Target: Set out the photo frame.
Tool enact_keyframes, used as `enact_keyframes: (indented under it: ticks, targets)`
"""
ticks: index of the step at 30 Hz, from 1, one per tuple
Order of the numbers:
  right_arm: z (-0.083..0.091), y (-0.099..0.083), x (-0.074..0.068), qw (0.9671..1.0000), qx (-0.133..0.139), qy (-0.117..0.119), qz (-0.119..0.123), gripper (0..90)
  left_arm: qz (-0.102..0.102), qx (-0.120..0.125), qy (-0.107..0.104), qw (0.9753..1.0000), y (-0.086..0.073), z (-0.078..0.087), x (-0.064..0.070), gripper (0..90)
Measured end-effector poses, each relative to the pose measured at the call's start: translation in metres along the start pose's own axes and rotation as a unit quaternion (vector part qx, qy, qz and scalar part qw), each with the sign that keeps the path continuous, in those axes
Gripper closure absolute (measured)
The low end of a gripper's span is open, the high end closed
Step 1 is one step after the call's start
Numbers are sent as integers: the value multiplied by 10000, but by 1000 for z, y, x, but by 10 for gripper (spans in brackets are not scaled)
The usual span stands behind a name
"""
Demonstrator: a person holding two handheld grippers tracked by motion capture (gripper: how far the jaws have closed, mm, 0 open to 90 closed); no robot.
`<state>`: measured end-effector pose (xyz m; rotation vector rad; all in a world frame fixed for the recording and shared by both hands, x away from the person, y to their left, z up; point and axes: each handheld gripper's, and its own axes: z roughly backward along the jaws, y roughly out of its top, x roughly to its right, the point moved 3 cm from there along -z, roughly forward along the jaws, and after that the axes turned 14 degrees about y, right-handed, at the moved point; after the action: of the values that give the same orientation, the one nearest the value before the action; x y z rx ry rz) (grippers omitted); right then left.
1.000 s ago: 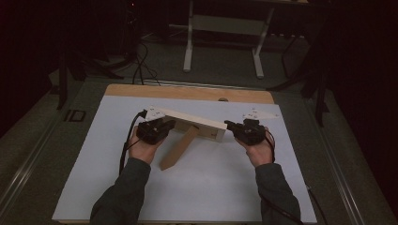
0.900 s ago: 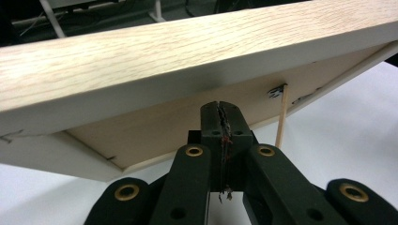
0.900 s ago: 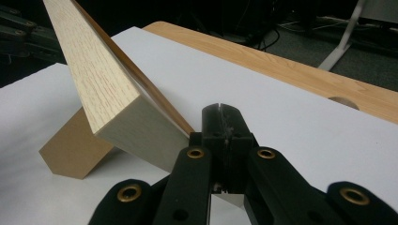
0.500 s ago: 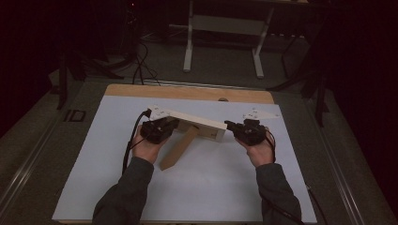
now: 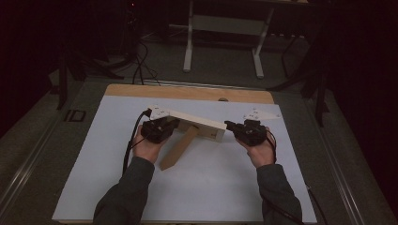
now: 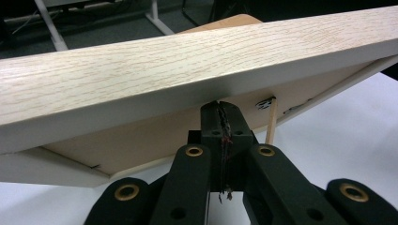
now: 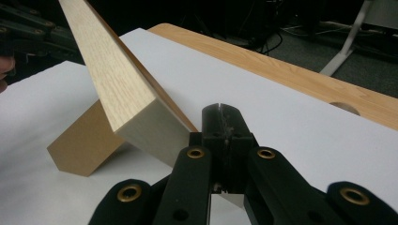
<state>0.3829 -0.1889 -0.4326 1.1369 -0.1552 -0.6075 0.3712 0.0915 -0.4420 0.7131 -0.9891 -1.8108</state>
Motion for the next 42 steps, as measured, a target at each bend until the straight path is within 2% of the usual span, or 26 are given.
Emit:
enact_keyframes:
  ticks: [4, 6, 8, 10, 18, 28, 42]
  targets:
    - [0, 0, -2, 10000, -13, 4, 20, 900, 11, 7, -29, 10000, 1, -1, 1, 900]
    - [0, 1, -3, 10000, -26, 20, 40, 900, -73, 10, -54, 10000, 2, -1, 4, 900]
    - [0, 1, -3, 10000, -34, 20, 47, 900, -73, 10, -54, 10000, 2, -1, 4, 900]
    - [-1, 1, -4, 10000, -44, 50, 60, 900, -167, 9, -82, 9998, 5, -2, 10, 900]
    - [-2, 2, -7, 9999, -83, 99, 108, 900, -176, -22, -110, 9998, 8, -4, 13, 900]
    - [-5, 4, -11, 9997, -110, 164, 170, 900, -279, -70, -195, 9994, 8, -11, 26, 900]
    - [-8, 6, -17, 9992, -163, 259, 255, 900, -345, -106, -217, 9991, 11, -14, 32, 900]
